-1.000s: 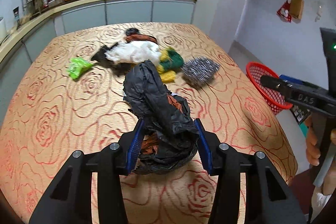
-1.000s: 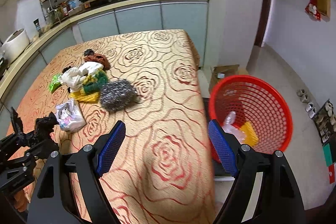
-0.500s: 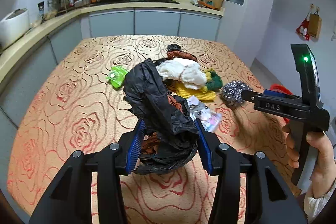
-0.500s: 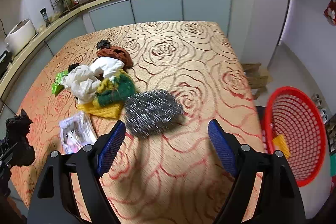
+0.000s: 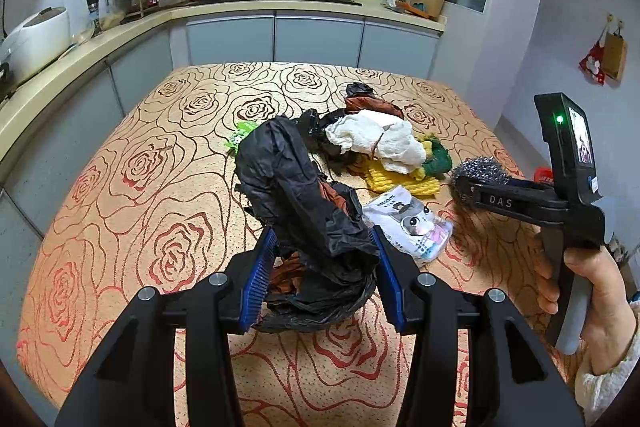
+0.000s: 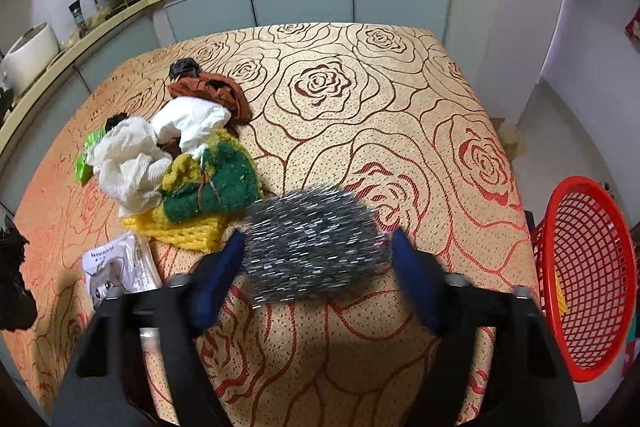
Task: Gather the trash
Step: 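Grasp the black plastic bag with the left tool while the right tool grasps the steel wool, then carry the black bag and steel wool over the red basket and open both tools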
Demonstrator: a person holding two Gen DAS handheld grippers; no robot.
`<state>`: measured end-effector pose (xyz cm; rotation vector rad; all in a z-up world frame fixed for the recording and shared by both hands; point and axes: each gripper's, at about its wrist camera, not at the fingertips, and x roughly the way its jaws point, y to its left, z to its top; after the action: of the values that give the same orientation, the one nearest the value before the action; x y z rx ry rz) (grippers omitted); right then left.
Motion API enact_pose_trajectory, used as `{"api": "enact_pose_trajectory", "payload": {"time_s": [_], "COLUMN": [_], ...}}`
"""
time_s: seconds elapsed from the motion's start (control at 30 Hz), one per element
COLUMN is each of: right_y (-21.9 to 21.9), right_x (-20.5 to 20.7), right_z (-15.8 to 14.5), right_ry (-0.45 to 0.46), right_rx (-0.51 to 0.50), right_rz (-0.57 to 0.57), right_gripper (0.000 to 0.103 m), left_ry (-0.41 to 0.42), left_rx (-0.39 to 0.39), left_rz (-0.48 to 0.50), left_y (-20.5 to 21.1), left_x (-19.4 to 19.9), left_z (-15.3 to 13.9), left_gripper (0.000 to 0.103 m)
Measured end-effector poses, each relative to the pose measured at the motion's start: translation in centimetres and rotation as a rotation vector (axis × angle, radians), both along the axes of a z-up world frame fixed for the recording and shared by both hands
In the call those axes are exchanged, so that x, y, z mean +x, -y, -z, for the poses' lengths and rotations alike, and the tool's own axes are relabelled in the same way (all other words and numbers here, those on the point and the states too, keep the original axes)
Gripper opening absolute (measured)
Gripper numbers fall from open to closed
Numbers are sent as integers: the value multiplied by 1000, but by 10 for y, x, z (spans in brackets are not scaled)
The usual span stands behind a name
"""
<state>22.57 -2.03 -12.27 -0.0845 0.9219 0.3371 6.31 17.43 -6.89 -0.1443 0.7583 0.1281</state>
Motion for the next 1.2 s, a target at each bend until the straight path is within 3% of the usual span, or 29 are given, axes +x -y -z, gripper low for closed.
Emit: {"api": "enact_pose_trajectory", "payload": {"time_s": [0.2,0.3,0.73,1.2], "right_y": [0,6,51,106], "right_x": [-11,-16,-48,-76], "right_z": [-6,-10,-41,-62], "right_ry": [23,31,95,169], "right_rx": [10,28,113,104], "right_rz": [-24,-22,19,140], "right_gripper": [41,39,38,38], "left_ry": [-4,-5,7,61], "left_rx": [1,3,18,61], "left_rz": [-6,-4,32,121], "left_y": [-1,0,18,62], "left_x": [2,2,5,19], "left_z": [2,3,-2,-20], "left_gripper": [46,46,46,46]}}
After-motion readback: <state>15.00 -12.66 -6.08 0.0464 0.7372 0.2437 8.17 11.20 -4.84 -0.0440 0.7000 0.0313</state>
